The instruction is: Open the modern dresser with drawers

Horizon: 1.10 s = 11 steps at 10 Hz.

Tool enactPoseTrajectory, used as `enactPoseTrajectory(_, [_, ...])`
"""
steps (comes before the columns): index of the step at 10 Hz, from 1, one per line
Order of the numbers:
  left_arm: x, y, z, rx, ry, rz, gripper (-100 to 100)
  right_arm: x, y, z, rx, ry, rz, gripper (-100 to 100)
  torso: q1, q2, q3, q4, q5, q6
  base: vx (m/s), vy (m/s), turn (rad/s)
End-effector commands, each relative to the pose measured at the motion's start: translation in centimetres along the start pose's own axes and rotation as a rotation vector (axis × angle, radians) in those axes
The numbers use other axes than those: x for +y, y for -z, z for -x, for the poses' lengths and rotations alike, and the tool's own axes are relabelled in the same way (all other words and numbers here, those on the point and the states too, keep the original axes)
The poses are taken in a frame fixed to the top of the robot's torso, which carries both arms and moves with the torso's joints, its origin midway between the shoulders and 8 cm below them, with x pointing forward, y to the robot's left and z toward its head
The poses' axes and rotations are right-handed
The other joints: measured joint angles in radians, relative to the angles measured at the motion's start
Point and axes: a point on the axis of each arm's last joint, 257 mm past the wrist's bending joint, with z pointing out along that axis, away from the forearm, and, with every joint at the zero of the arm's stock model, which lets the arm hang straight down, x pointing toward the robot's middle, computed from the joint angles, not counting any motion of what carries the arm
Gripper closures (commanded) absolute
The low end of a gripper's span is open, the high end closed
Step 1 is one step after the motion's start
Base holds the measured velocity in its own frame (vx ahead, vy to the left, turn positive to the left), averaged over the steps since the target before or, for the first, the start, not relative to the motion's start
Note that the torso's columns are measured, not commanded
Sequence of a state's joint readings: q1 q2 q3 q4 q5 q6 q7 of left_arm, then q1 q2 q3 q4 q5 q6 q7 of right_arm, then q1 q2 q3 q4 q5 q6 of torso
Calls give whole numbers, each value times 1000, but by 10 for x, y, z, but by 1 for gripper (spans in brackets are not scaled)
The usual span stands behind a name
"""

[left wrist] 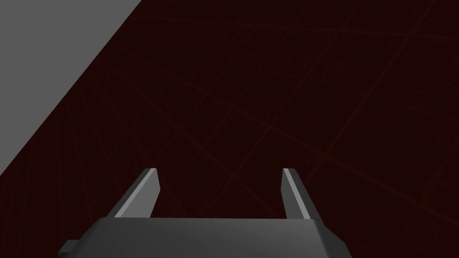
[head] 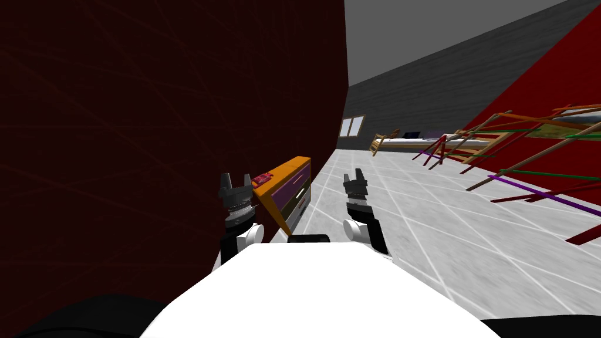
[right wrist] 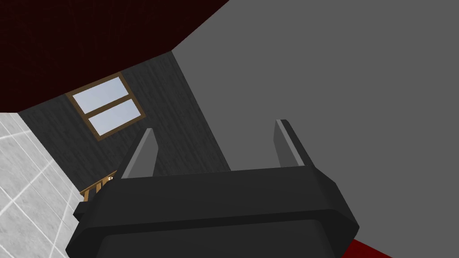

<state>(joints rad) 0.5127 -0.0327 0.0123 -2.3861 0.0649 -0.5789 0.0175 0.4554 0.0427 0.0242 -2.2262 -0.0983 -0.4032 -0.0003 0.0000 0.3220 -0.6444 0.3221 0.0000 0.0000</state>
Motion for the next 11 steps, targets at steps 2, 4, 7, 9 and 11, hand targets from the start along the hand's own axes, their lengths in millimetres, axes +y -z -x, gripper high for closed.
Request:
enactPoseTrajectory(2, [0, 0, 0, 0, 0, 0, 0, 0, 0, 0, 0, 0, 0, 0, 0, 148, -295, 148, 0, 0, 0, 0, 0])
enactPoseTrajectory(4, [0, 0, 0, 0, 0, 0, 0, 0, 0, 0, 0, 0, 0, 0, 0, 296, -590, 295, 0, 0, 0, 0, 0])
enactPoseTrajectory(7, [14, 5, -13, 93, -16, 29, -100, 0, 0, 0, 0, 0, -1, 0, 0, 412, -826, 412, 0, 0, 10, -2, -16])
enactPoseTrajectory(9, [29, 11, -18, 135, -24, 55, -100, 0, 0, 0, 0, 0, -1, 0, 1, 413, -833, 414, 1, 1, 15, -6, -25])
enactPoseTrajectory(11, [46, 20, -21, 165, -30, 88, -100, 0, 0, 0, 0, 0, -1, 0, 2, 410, -835, 413, 1, 1, 22, -3, -29])
